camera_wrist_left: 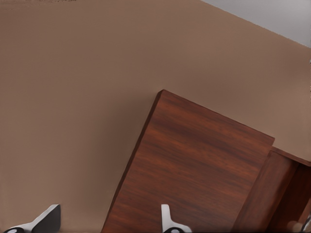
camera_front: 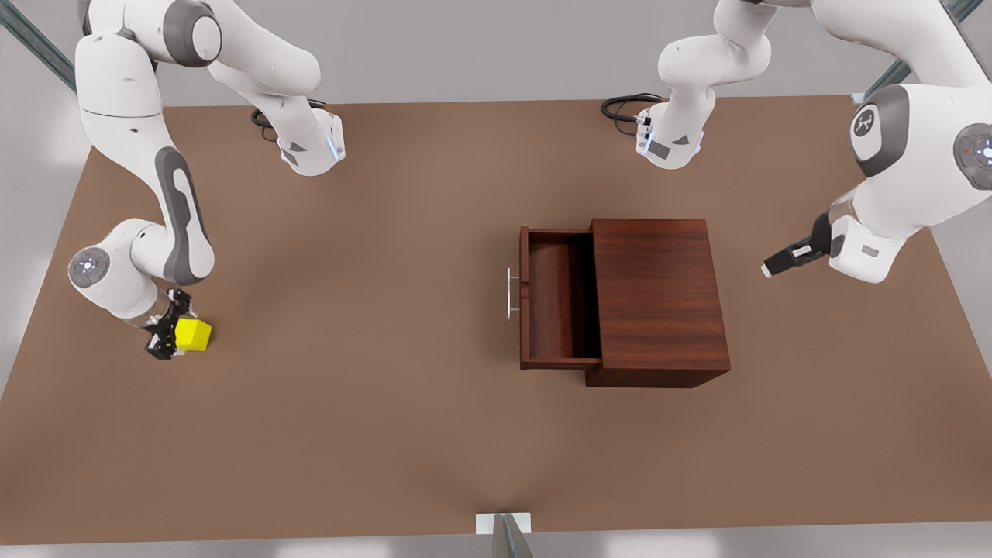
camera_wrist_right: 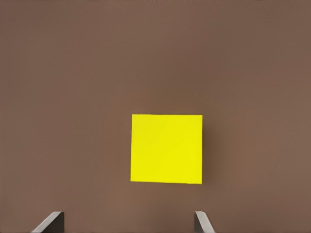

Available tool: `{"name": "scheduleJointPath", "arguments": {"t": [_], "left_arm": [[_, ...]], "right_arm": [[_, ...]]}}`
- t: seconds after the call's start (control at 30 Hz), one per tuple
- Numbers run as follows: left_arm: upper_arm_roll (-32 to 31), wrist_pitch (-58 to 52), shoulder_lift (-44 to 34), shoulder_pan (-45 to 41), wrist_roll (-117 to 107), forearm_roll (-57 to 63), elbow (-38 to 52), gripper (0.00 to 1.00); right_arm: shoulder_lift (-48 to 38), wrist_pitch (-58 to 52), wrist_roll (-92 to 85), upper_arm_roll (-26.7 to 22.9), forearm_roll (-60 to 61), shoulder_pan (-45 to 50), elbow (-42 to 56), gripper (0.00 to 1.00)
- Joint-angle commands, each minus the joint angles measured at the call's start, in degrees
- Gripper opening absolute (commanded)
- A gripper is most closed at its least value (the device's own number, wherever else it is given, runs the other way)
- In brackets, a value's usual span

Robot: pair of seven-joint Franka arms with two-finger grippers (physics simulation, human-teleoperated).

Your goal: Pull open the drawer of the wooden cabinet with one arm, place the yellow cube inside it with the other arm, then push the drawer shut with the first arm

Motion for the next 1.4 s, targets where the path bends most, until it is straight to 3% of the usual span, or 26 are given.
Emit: {"name": "scheduleJointPath", "arguments": {"t": [0.0,0.27,0.97,1.0,1.07,1.1,1.23,1.37], "left_arm": [[-0.04,-0.27,-0.11,0.23,15.1,0.03,0.01,1.0],[-0.04,-6.86,3.32,0.14,15.01,-0.06,6.16,1.0],[-0.21,-6.86,3.41,-0.12,14.92,0.56,5.99,1.0],[-0.21,-6.86,3.32,-0.12,14.84,0.56,5.99,1.0],[-0.21,-6.78,3.41,-0.12,14.84,0.91,5.99,1.0],[-0.21,-6.86,3.41,-0.12,14.84,0.91,5.99,1.0],[-0.21,-6.78,3.41,-0.12,14.84,1.0,5.99,1.0],[-0.21,-6.78,3.41,-0.12,14.84,1.0,5.99,1.0]], "right_arm": [[0.82,4.55,-1.06,0.11,-0.42,-0.43,-0.04,1.0],[2.84,2.62,-0.98,0.2,-4.02,-0.87,-1.19,1.0],[10.23,3.58,-0.54,0.02,-8.85,-3.33,2.68,1.0],[10.23,3.58,-0.19,0.02,-8.77,-3.33,2.68,0.94],[10.14,3.32,-0.71,0.11,-8.85,-3.95,2.59,0.66],[10.05,3.14,-0.98,0.11,-9.29,-3.95,2.59,0.61],[7.06,1.65,0.26,0.11,-9.38,-4.12,2.42,0.47],[2.23,-4.94,3.24,3.8,-5.96,-3.51,2.68,0.45]]}}
